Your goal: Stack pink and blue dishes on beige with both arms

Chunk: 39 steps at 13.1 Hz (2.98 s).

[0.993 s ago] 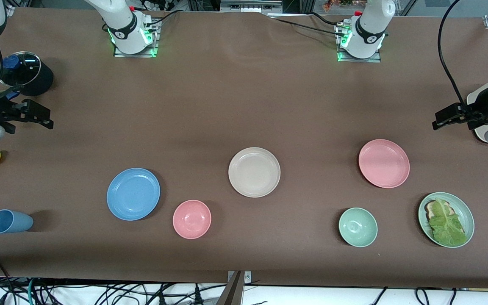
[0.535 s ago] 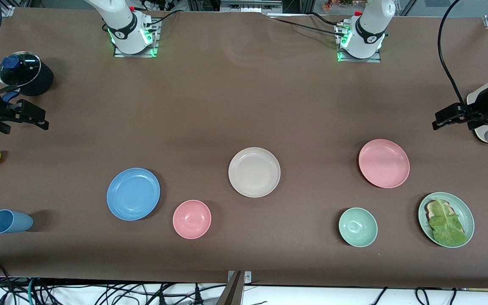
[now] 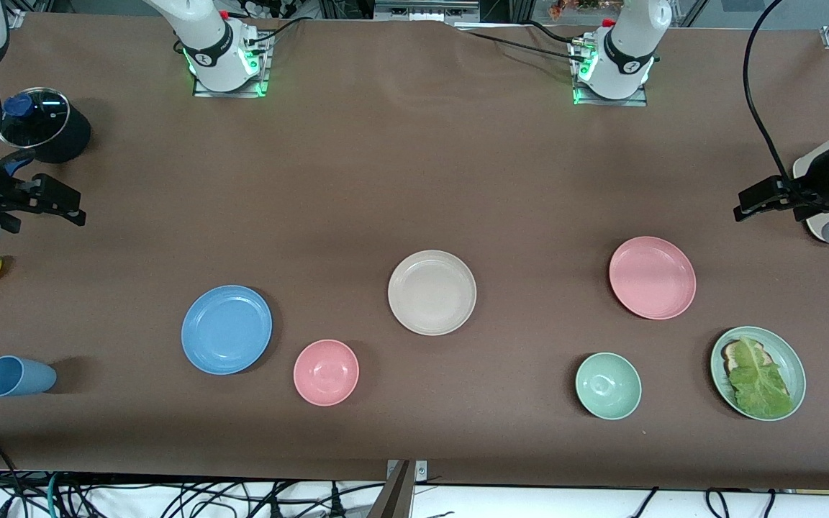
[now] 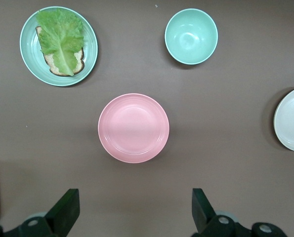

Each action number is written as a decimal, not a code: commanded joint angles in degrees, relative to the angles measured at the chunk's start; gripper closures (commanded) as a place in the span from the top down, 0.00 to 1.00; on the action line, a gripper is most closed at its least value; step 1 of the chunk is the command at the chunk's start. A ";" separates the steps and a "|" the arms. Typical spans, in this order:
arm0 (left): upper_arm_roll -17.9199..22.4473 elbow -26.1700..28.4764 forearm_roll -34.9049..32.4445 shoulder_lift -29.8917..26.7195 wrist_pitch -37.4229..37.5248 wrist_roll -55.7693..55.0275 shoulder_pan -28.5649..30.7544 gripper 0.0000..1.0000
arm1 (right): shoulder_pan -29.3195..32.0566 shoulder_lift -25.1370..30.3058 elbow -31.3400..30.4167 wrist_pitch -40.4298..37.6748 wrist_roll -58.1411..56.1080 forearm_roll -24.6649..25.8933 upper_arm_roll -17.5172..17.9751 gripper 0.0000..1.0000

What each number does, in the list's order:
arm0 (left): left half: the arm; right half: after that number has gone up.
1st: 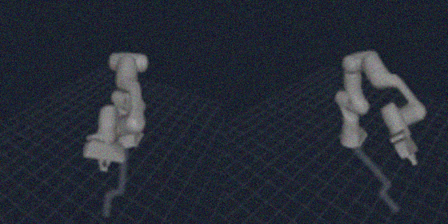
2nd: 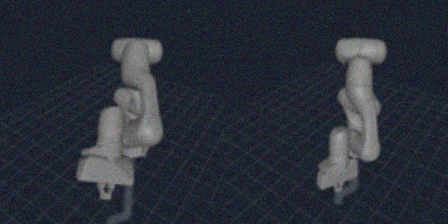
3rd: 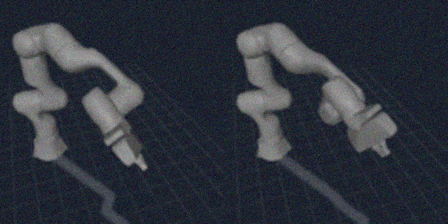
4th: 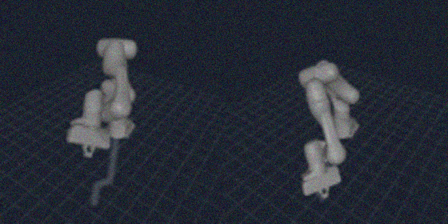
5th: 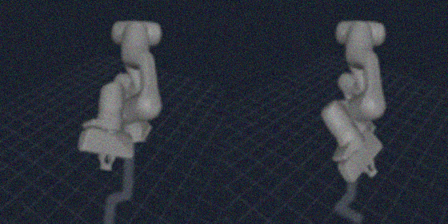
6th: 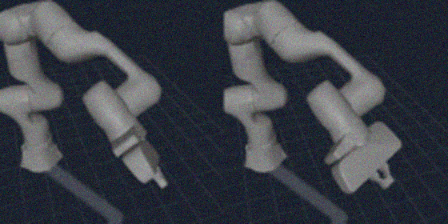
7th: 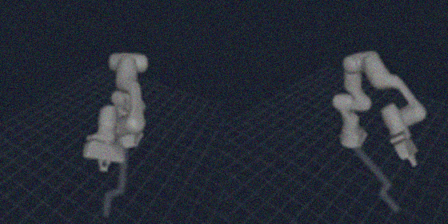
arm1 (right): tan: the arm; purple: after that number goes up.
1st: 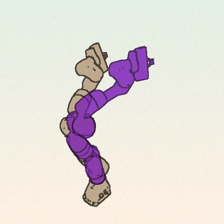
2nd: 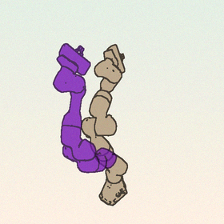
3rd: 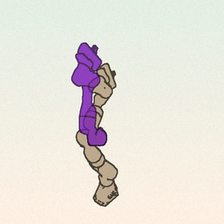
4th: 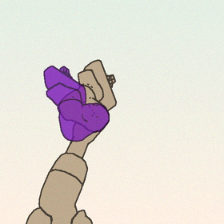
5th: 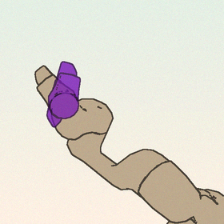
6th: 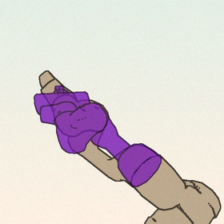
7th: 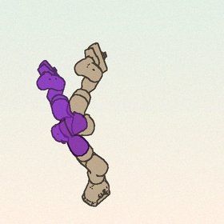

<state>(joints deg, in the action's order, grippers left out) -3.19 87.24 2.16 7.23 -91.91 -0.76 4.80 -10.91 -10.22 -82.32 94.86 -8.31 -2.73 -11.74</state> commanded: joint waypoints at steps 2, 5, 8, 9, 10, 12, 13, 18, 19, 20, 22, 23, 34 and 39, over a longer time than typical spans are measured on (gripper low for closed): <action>0.03 0.22 0.74 -0.28 -0.20 1.29 0.38 1.00 | 0.10 -0.15 0.67 -0.03 -0.84 -0.17 0.14 1.00; 0.29 0.21 1.53 -0.28 0.14 1.29 1.08 1.00 | 0.10 -0.15 0.67 -0.03 -0.84 -0.17 0.14 1.00; 0.55 -0.05 0.74 0.86 -0.38 0.33 1.35 1.00 | 0.10 -0.15 0.67 -0.03 -0.84 -0.17 0.14 1.00; 0.56 -0.05 0.56 1.29 -0.64 0.15 1.52 1.00 | 0.01 -0.15 0.67 -0.03 -0.75 -0.17 0.14 1.00; 0.56 -0.14 -0.13 3.04 -1.25 -0.03 1.44 1.00 | 0.01 -0.15 0.59 -0.11 -0.14 -0.17 0.14 1.00; 0.73 -0.31 -0.67 6.29 -1.52 -0.12 1.88 1.00 | 0.19 -0.15 0.59 -0.11 -0.22 -0.17 0.14 1.00; 1.08 -1.18 -0.15 8.57 -1.52 -0.03 3.79 1.00 | 0.19 -0.33 0.59 -0.11 -0.39 -0.17 0.14 1.00; 1.17 -3.22 -1.19 21.32 -7.99 0.85 5.65 1.00 | 0.10 -2.26 0.67 0.06 -0.66 -0.18 0.14 1.00; 1.17 -2.17 -2.07 22.99 -10.46 1.02 6.01 1.00 | 0.01 -3.13 0.67 0.15 -0.75 -0.17 0.22 1.00; 1.17 -1.81 -3.47 24.22 -11.97 1.02 6.10 1.00 | -0.08 -3.92 0.67 0.24 -0.75 -0.17 0.31 1.00; 1.17 -0.50 -6.19 26.08 -14.34 3.11 6.10 1.00 | -0.16 -7.78 0.76 1.99 -0.92 -0.09 0.31 1.00; 1.17 1.86 -6.47 26.43 -17.23 4.52 6.18 1.00 | -0.86 -8.67 0.67 2.43 -0.14 0.52 0.40 1.00; 0.64 28.60 -6.47 20.72 -43.71 8.84 9.44 0.30 | -2.19 -22.38 0.67 17.37 -0.84 0.35 0.31 1.00; 0.64 28.17 -10.68 22.12 -43.27 8.58 8.56 0.00 | -2.01 -27.65 0.41 23.09 -0.22 -1.66 0.31 1.00</action>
<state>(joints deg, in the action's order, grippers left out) -2.62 114.68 -6.34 29.68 -135.01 7.29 13.61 -13.24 -36.37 -82.51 116.99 -8.29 -3.00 -11.39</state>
